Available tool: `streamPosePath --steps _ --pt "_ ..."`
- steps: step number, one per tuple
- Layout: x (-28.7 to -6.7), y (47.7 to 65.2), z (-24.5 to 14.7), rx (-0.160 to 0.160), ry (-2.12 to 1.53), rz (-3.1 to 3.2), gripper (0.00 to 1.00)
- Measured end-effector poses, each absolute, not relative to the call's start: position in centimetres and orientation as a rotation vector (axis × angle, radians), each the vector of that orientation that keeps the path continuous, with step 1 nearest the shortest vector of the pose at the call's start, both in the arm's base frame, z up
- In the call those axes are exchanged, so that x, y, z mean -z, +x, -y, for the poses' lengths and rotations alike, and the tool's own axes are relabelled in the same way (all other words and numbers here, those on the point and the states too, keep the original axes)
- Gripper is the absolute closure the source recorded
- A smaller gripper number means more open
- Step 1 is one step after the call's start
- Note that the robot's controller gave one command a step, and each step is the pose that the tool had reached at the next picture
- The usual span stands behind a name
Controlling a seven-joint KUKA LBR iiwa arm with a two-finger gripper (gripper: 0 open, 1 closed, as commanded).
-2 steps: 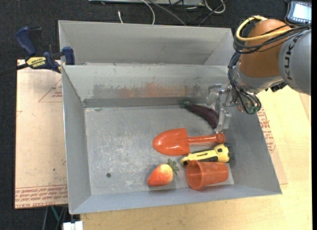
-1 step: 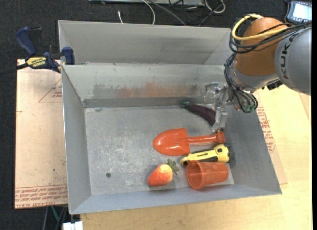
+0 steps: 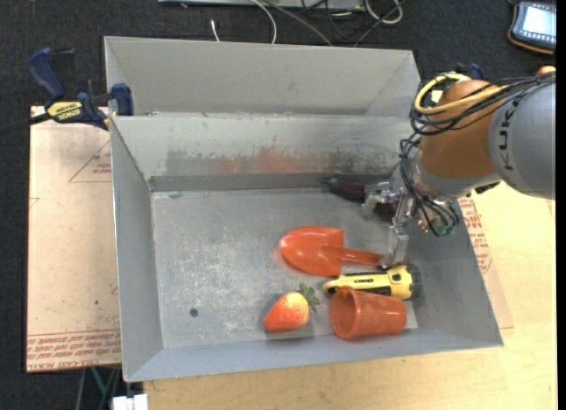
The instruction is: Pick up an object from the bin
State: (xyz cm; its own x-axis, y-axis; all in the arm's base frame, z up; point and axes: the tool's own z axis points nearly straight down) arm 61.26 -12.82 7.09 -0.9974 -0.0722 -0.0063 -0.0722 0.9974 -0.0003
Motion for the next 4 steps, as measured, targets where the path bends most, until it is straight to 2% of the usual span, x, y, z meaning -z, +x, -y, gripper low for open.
streamPosePath --steps 1,2,3,4 --pt "-8.2 64.8 9.4 -0.004 -0.030 -3.128 0.00" --pt "-7.7 63.8 9.9 -0.003 -0.016 -3.129 0.00" --pt "-10.7 60.5 7.4 -0.007 0.101 -3.123 0.00" --pt "-7.0 59.0 7.2 -0.005 0.107 -3.127 0.00"
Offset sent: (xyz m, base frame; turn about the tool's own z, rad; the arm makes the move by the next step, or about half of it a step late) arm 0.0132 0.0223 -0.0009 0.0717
